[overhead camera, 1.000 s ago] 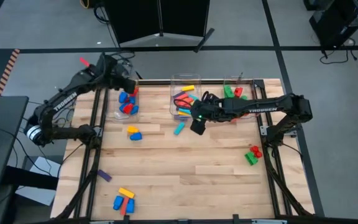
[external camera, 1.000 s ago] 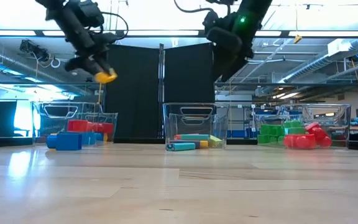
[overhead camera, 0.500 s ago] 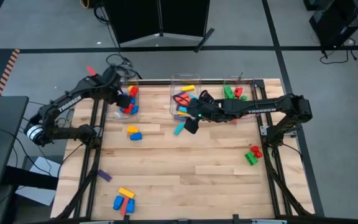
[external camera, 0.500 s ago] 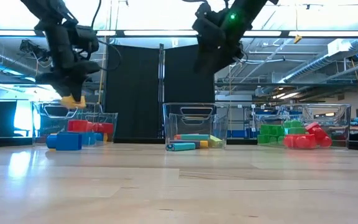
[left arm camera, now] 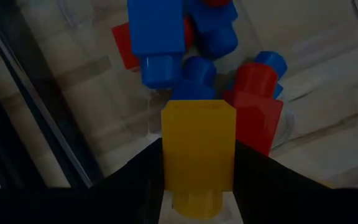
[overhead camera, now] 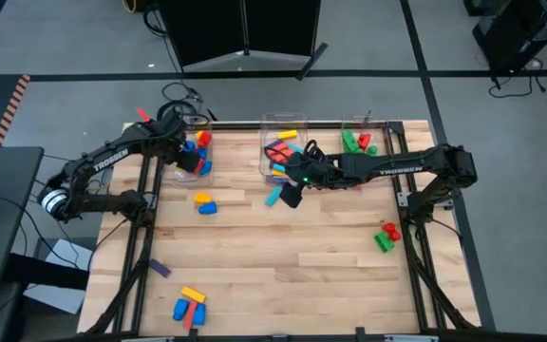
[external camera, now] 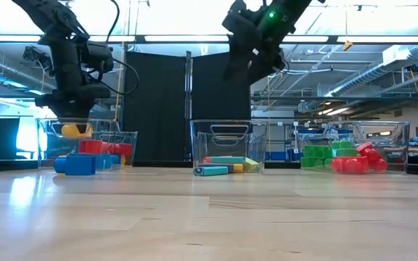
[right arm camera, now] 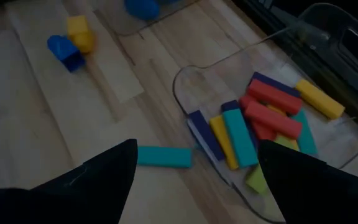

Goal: Sort blocks by size
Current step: Put the yellow 1 stud game piece into the left transparent bin, then put the green 2 stud game piece into the right transparent bin

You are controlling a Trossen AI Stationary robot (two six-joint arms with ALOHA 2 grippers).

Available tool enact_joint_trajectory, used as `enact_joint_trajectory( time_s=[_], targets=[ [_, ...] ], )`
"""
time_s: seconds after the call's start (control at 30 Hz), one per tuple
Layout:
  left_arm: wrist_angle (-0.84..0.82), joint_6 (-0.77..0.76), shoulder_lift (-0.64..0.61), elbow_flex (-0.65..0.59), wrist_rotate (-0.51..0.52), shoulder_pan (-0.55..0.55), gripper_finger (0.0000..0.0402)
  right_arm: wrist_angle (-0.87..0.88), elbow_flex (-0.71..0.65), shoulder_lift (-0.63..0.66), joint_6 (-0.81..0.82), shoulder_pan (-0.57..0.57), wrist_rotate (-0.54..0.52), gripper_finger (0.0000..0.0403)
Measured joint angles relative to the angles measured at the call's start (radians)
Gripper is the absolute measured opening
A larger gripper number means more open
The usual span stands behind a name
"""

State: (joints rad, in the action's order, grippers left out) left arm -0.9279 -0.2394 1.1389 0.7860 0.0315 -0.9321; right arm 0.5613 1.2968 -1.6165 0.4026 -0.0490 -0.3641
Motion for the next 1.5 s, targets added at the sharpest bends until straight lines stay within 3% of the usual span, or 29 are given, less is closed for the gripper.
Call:
enact_joint_trajectory(
  time_s=[0.23, 0.6, 0.87, 1.17, 1.37, 1.5],
  targets=[
    [0.001, 0.026, 0.000, 0.000, 0.000, 0.000, 0.0178, 0.000, 0.000, 0.000, 0.025, 0.014, 0.000, 0.0341],
    [0.022, 0.030, 0.000, 0.000, 0.007, 0.000, 0.0247, 0.001, 0.000, 0.000, 0.072, 0.015, 0.000, 0.0336],
    [0.025, 0.103, -0.001, 0.089, 0.024, 0.000, 0.0252, 0.028, 0.001, 0.000, 0.174, 0.015, 0.000, 0.0334],
    [0.019, 0.137, -0.016, 0.177, 0.006, 0.030, 0.0252, 0.193, 0.001, 0.000, 0.397, 0.025, 0.000, 0.0324],
    [0.026, 0.151, -0.061, 0.178, -0.003, 0.107, 0.0252, 0.375, 0.001, 0.000, 0.540, 0.071, -0.031, 0.0319],
    [0.073, 0.078, -0.112, 0.178, -0.006, 0.197, 0.0252, 0.510, 0.001, 0.000, 0.616, 0.109, -0.062, 0.0313]
  ],
)
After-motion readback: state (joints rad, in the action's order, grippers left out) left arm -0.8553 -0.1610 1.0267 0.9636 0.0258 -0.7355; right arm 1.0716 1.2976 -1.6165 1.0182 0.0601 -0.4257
